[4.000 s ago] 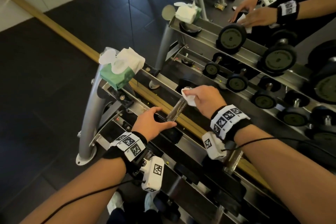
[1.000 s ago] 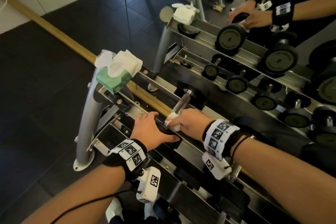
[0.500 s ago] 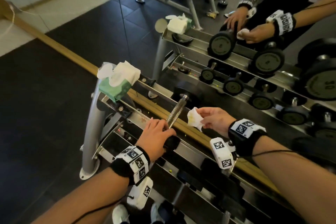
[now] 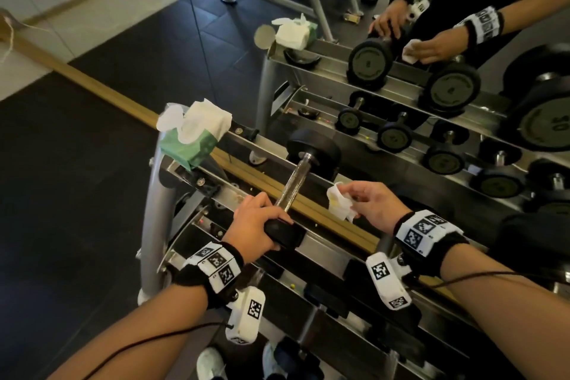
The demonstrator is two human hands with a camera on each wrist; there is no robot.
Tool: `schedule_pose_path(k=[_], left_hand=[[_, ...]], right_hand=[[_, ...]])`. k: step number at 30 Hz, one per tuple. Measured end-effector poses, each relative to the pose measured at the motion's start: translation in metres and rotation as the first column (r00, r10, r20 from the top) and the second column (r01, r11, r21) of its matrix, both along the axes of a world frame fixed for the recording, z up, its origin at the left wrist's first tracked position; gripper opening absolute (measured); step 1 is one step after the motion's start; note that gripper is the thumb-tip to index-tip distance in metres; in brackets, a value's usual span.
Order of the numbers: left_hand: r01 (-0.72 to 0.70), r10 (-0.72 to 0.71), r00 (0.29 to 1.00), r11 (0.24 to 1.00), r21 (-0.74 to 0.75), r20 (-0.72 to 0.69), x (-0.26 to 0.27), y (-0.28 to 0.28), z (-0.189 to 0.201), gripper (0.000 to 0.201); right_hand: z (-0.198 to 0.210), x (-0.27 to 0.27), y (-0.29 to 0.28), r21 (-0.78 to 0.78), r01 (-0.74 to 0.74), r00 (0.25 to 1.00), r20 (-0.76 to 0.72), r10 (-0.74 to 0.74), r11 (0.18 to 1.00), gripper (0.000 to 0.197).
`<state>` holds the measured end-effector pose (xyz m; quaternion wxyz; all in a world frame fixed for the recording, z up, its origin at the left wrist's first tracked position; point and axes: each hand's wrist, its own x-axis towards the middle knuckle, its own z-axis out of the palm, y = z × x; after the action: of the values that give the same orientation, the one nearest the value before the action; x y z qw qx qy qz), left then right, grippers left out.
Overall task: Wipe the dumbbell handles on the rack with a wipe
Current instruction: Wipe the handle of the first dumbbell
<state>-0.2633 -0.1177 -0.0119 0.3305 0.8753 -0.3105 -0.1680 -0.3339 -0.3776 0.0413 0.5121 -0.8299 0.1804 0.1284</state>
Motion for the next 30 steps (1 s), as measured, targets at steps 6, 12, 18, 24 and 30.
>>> schedule_pose_path(k=[6, 12, 18, 24, 30], left_hand=[[-0.021, 0.002, 0.986, 0.994, -0.108, -0.17, 0.01, 0.01, -0.002, 0.052], [0.007, -0.042, 0.961, 0.992, -0.125, -0.275, 0.019, 0.018, -0.002, 0.057], [0.054, -0.061, 0.979, 0.998, -0.044, -0.194, 0.01, 0.017, 0.002, 0.05], [-0.081, 0.06, 0.975, 0.993, -0.09, -0.214, -0.007, 0.01, -0.003, 0.05], [-0.279, 0.25, 0.941, 0.954, -0.105, -0.23, -0.008, 0.007, -0.012, 0.075]], right_hand=[[-0.002, 0.022, 0.015, 0.019, 0.07, 0.997, 0.039, -0.071, 0.997, 0.043], [-0.003, 0.04, 0.026, 0.121, 0.177, 0.984, 0.002, -0.178, 0.977, 0.041], [0.0, 0.04, 0.042, -0.339, 0.031, 0.992, 0.129, 0.014, 0.94, 0.044], [0.005, 0.056, 0.054, -0.729, -0.194, 0.908, 0.121, 0.402, 0.657, 0.048], [0.0, 0.066, 0.067, -0.786, -0.393, 0.839, -0.096, 0.535, 0.476, 0.041]])
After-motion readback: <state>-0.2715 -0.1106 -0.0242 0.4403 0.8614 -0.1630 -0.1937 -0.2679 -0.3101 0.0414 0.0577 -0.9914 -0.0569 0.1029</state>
